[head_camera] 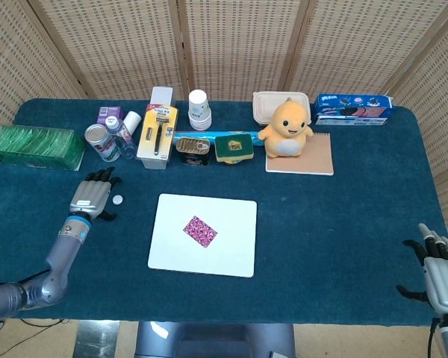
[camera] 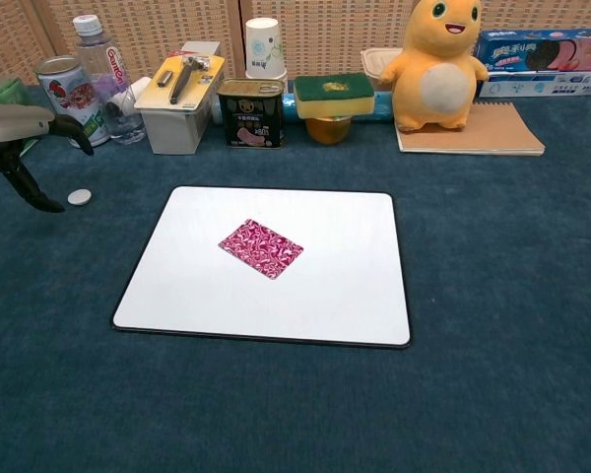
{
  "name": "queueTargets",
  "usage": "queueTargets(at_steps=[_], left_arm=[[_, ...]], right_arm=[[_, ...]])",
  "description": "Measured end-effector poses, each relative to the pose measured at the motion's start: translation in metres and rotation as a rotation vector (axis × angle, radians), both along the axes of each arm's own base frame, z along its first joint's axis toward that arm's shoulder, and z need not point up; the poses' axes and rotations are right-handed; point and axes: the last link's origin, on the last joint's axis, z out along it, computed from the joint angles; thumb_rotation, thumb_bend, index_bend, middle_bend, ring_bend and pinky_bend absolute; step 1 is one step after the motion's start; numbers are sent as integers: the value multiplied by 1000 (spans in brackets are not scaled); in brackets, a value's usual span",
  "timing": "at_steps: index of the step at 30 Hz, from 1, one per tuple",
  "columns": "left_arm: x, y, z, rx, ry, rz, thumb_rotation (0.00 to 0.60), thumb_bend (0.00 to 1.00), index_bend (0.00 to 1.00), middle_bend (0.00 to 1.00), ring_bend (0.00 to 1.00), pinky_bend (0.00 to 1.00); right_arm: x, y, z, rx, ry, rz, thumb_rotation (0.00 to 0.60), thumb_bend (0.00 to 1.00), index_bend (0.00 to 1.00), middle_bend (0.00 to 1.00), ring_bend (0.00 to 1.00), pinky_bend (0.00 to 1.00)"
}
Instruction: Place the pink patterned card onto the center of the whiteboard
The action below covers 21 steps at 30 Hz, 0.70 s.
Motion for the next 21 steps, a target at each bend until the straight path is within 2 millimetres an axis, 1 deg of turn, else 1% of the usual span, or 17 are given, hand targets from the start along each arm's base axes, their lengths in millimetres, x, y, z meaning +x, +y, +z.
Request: queueTargets(at_steps=[7, 9, 11, 16, 21], left_arm=[[-3, 9, -10, -6, -20, 65, 600, 200, 247, 0, 0, 72], [-1, 13, -13, -10, -18, 77, 600, 212, 305, 0, 0, 72], [0, 15, -16, -15, -18, 90, 600, 216, 331, 0, 0, 73], [1, 19, -18, -12, -7, 102, 600, 227, 350, 0, 0, 72], [-3, 21, -17, 2, 2, 120, 600, 231, 349, 0, 0, 73]], right_arm=[[-1, -1, -1, 4, -4, -5, 600, 11, 227, 0, 0, 0], [-1, -2, 0, 2, -4, -5, 600, 12, 227, 0, 0, 0], [-2, -2, 0, 0, -5, -7, 600, 12, 228, 0, 0, 0], [-2, -3, 1, -2, -8, -10, 600, 11, 227, 0, 0, 0], [-2, -3, 1, 1, -11, -9, 600, 12, 227, 0, 0, 0]])
